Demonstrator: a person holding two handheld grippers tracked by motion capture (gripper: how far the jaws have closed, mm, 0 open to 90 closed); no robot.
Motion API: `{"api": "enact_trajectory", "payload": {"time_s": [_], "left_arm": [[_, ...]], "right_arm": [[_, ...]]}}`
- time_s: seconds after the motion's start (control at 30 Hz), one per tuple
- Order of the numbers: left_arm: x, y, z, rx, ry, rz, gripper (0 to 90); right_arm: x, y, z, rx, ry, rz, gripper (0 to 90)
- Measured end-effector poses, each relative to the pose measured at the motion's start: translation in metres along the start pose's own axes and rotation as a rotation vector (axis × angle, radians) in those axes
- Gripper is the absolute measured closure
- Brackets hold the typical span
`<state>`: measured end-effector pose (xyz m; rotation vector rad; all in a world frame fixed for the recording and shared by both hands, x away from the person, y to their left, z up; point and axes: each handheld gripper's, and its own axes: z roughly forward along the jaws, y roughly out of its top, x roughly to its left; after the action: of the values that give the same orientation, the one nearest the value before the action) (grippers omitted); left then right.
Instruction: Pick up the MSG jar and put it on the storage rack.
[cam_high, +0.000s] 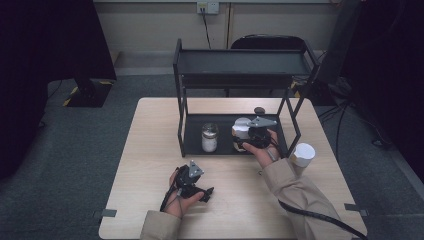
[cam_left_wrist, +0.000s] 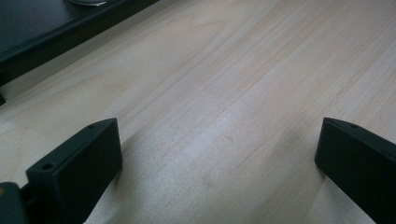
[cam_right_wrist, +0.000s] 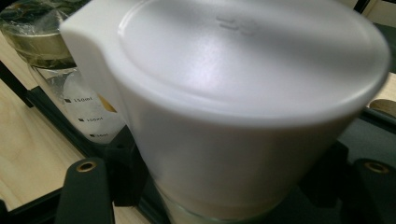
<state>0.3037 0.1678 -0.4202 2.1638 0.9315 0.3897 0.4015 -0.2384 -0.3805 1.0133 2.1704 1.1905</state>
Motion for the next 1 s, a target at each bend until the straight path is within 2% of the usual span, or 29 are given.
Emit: {"api": "enact_trajectory", "payload": {"time_s": [1.0], "left_arm": [[0.0,0.0,0.0,0.0,0.0,0.0,0.1]], "right_arm": [[-0.001,-0.0037,0.0026,-0.005,0.004,-0.006,30.5]]}}
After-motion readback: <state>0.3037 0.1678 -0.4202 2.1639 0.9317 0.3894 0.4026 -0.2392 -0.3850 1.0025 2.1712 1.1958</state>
